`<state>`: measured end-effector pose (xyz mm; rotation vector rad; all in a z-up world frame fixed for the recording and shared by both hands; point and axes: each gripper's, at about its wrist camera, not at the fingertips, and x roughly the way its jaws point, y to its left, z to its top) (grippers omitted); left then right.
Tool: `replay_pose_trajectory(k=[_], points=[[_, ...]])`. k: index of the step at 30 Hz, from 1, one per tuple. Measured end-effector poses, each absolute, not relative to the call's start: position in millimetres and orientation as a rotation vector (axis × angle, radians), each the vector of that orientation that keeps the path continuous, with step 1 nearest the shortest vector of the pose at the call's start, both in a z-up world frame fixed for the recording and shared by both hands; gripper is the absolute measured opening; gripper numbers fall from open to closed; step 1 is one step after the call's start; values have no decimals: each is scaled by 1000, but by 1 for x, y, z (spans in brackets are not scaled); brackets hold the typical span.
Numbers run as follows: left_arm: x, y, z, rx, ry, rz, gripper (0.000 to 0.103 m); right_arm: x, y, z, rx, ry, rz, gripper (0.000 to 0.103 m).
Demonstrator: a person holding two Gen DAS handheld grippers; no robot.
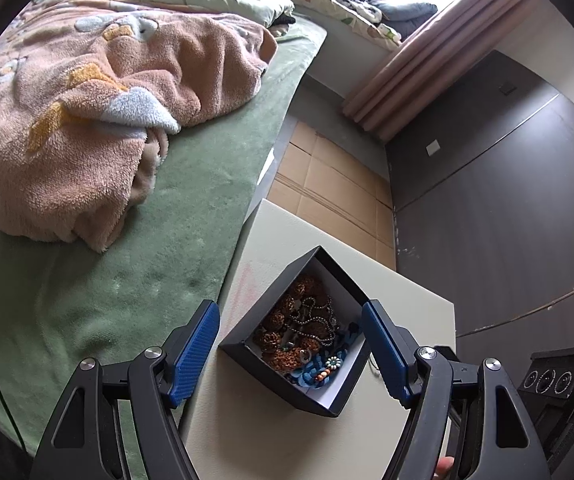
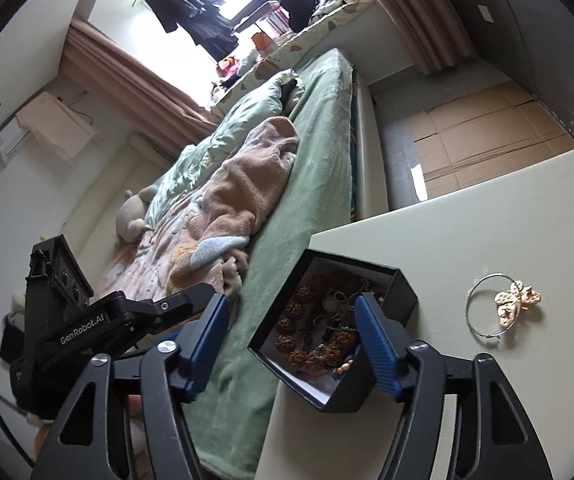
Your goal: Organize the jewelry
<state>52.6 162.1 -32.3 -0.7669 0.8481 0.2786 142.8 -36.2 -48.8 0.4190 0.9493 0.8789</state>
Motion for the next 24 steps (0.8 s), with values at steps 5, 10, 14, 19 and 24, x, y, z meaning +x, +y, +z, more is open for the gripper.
replay_pose_trajectory(k=[5,10,14,19,24], points=[[61,149,-32,-745,854,263,74,148,-60,-47,437,949,839,71],[71,128,-31,-714,861,221,74,156,-96,-49,463,968,762,78],[80,105,-28,-666,860,183,74,162,-125,-50,480,972,698,78],[94,68,-24,-567,863,128,74,170,-158,-58,502,1003,601,78],[108,34,-28,-472,884,71,74,178,-190,-66,531,1039,494,78]])
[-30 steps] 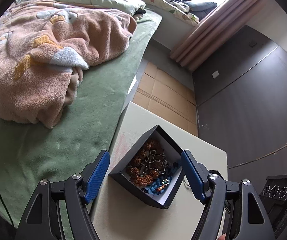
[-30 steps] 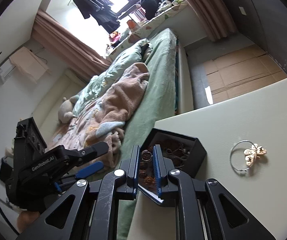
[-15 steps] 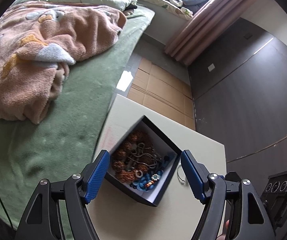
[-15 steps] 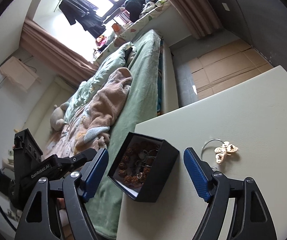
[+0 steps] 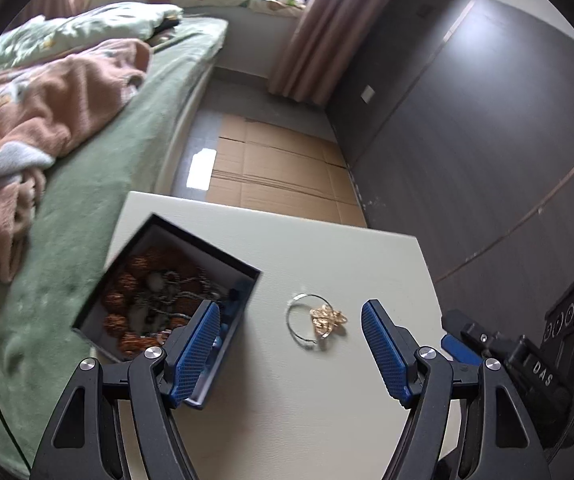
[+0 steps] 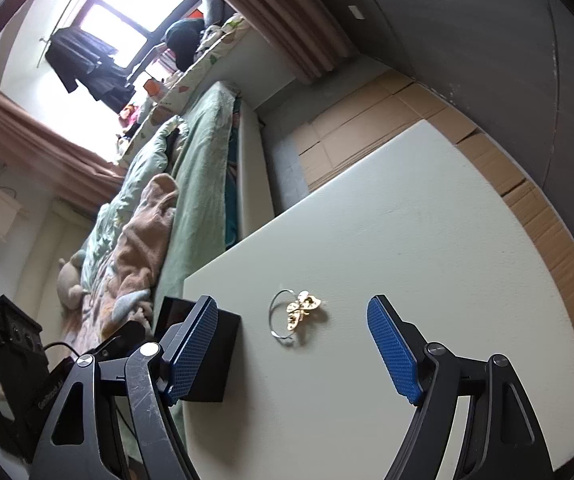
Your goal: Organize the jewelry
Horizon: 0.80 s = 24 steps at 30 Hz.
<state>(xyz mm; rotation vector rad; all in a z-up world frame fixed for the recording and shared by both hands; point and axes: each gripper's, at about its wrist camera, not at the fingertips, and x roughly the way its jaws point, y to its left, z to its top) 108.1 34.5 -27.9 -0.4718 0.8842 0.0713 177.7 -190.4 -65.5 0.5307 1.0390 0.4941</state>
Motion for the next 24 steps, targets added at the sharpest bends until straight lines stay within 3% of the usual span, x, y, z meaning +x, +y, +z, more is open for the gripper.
replay_pose_trajectory(k=[8,12,22,24], points=[[135,-6,-49,-365,970,17,72,186,-220,-76,588,1083,415,78],[148,-19,-64,-332,1021,16,58,190,-225,-77,602,1096,398,78],[173,-34,-96,-268,1106,34,55,197,-230,-79,596,1113,394,78],[176,-37,-102,-255,1121,39,48,198,-231,-79,592,1116,392,78]])
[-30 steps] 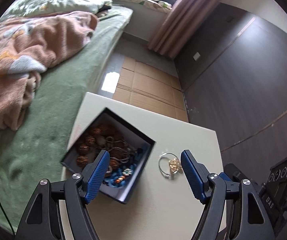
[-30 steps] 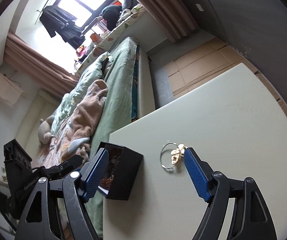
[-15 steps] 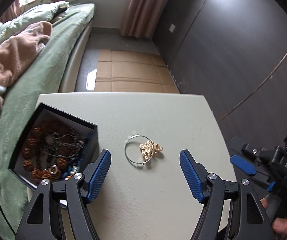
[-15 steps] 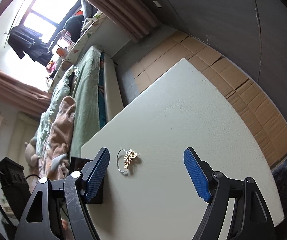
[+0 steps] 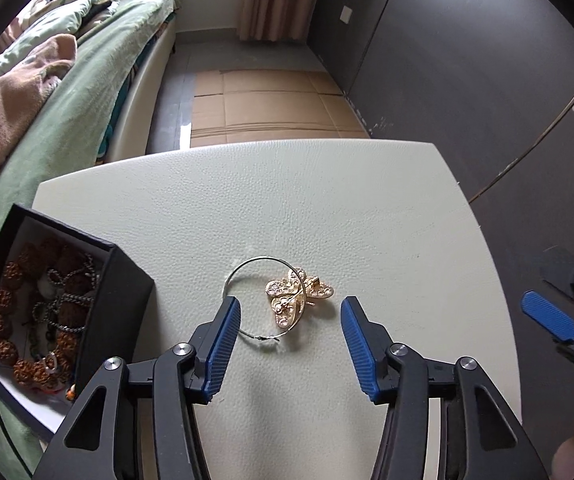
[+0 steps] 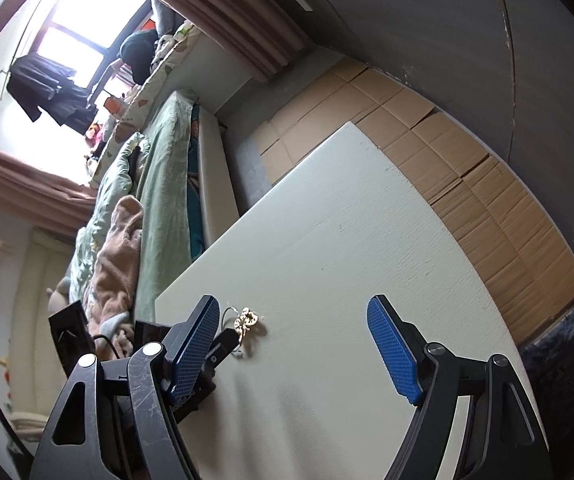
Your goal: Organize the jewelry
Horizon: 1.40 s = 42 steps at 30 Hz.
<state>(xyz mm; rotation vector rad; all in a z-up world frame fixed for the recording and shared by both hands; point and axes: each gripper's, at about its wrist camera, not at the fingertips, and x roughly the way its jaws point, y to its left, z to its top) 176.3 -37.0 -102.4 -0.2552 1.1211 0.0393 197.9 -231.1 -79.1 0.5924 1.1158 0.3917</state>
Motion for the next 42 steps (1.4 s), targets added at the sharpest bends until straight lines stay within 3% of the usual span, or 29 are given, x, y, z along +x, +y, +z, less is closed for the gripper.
replay_pose_trajectory(k=[8,10,12,19,25,32,42], points=[[178,-47,-115,-168,1160,47,45,201,-230,-82,590,1128,393,78],[175,-48,-116,-153,1158,67,38,200,-227,-82,584,1131,397,78],[173,-48,-116,-114,1158,94,21,199,-223,-82,572,1133,400,78],[167,-34,-117,-186,1186,35,4,196,-215,-85,522,1145,398,78],[158,-22,-115,-303,1212,-32,2,192,-212,-84,484,1141,390,78],[147,-6,-89,-400,1120,-62,0,189,-200,-83,452,1134,425,77],[151,-14,-88,-331,1156,-58,0,190,-192,-86,433,1145,452,76]])
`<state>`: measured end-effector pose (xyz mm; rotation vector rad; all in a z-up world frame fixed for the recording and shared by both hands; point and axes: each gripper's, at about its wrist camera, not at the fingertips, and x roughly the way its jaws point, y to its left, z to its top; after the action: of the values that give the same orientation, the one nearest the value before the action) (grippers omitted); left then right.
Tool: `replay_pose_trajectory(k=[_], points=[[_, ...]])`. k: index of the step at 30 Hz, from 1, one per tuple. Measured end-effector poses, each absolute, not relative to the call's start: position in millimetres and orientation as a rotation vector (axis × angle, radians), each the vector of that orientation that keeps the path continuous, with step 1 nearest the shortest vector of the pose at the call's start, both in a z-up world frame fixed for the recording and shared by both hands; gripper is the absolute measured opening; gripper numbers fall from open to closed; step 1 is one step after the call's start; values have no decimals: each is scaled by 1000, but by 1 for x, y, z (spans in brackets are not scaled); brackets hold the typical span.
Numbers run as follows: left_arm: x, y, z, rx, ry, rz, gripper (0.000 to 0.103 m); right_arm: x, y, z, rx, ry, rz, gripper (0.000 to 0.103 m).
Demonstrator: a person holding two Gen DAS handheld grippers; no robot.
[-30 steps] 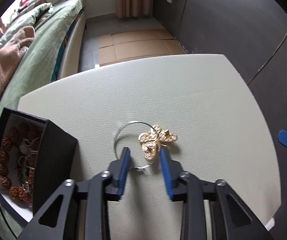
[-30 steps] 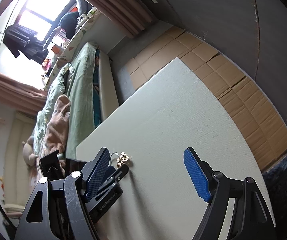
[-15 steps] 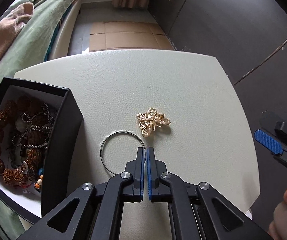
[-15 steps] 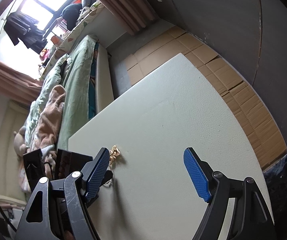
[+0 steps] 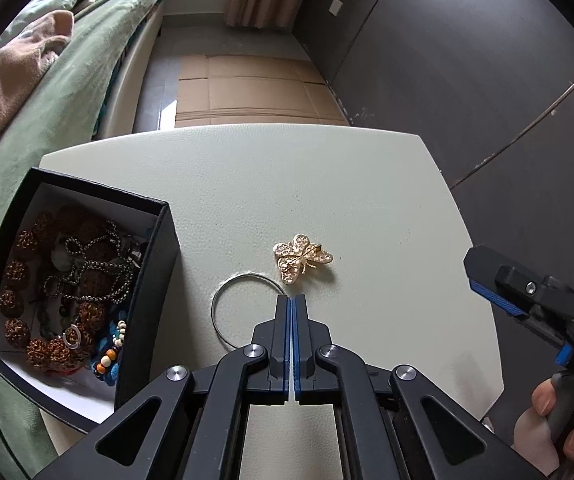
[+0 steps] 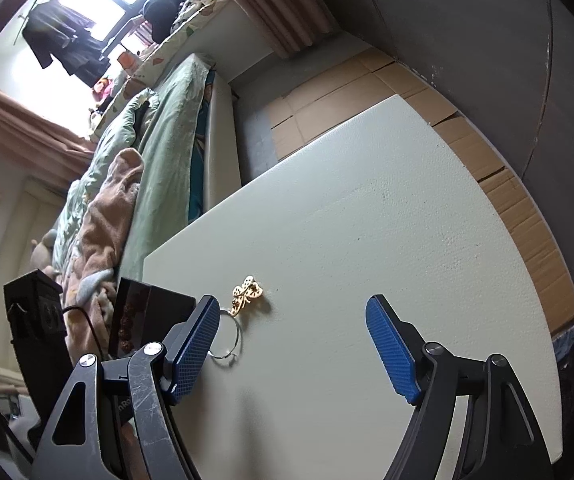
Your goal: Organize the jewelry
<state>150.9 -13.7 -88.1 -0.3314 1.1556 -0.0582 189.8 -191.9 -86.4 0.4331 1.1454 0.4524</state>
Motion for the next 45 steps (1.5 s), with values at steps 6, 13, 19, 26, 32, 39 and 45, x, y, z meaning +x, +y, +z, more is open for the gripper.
replay_pose_trajectory(k=[6,13,19,26,32,39,45], points=[[148,-24,-91,-233,1200,-50,1,192,-206,-83,454,1130,429,76],[145,-31,-96,-193,1233,-66,1,190,-200,-79,437,1130,443,76],[129,-9,-58,-285,1047,-57,1,187,-205,-78,443,1120,446,76],[97,26,-18,-401,721,40,103,183,-214,-80,457,1116,421,77],[99,16,-32,-343,725,29,103,179,-213,-81,438,1120,418,77],[103,3,-49,-197,897,-62,103,176,-212,-81,433,1119,415,77],[98,-17,-52,12,902,-44,103,175,-213,-82,431,1119,408,77]])
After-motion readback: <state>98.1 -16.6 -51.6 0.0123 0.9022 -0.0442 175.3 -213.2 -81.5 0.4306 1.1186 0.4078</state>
